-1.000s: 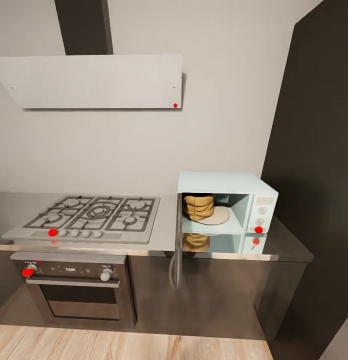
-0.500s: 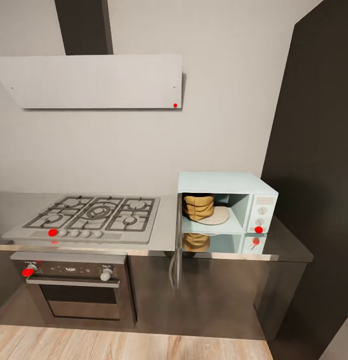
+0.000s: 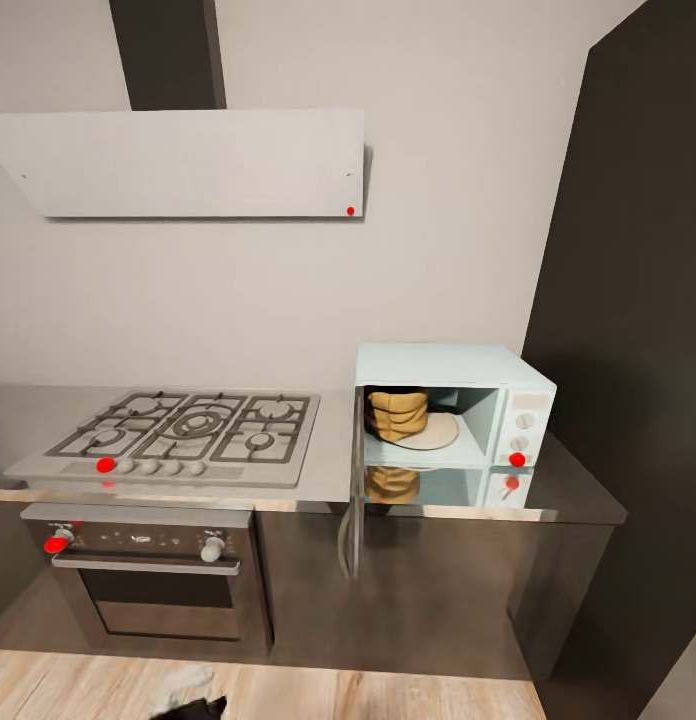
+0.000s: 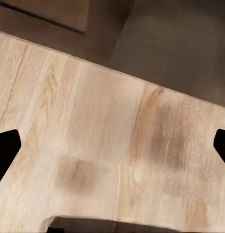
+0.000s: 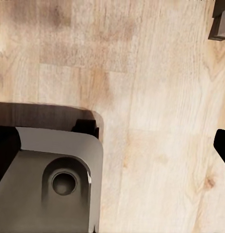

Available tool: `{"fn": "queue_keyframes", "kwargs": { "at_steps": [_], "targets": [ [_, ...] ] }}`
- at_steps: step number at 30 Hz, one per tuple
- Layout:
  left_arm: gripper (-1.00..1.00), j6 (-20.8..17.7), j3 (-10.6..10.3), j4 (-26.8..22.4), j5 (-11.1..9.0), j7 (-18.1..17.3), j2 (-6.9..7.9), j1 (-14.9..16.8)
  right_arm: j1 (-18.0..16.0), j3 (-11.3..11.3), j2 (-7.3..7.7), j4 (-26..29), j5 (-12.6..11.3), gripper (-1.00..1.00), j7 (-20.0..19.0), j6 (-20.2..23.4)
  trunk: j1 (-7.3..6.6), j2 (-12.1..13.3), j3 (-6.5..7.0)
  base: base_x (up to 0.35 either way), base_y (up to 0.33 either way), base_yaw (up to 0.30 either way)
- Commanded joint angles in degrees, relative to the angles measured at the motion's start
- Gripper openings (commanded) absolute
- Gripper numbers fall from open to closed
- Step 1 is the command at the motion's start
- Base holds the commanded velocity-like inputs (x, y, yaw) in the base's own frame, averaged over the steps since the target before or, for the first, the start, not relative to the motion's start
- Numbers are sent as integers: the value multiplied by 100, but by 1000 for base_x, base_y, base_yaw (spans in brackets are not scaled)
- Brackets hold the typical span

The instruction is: In the kitchen, take the popcorn bag from the countertop, put it into the microwave, and heat it until the popcorn is cooked so the cooked popcorn ends up inside the bag.

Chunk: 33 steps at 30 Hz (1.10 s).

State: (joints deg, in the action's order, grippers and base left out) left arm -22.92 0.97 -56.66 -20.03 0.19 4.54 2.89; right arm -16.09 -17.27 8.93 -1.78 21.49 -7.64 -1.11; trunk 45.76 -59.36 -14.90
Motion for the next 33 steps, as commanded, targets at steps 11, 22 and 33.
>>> {"fn": "queue_keyframes", "kwargs": {
  "at_steps": [11, 22, 33],
  "targets": [
    [100, -1453, -45, -1308, -75, -1265, -105, 2403, -8, -40, 12, -7, 73, 100, -10, -21, 1, -6, -9, 0, 0, 0],
    [100, -896, -570, -1239, -41, -3051, -173, 2516, -8, -40, 64, 1, 84, 100, -10, -117, 1, -6, -9, 0, 0, 0],
    [100, -556, -1177, -1162, 317, -3018, -278, 2517, -8, -37, 50, 2, 87, 100, 209, -117, 1, -6, -9, 0, 0, 0]
  ]
}}
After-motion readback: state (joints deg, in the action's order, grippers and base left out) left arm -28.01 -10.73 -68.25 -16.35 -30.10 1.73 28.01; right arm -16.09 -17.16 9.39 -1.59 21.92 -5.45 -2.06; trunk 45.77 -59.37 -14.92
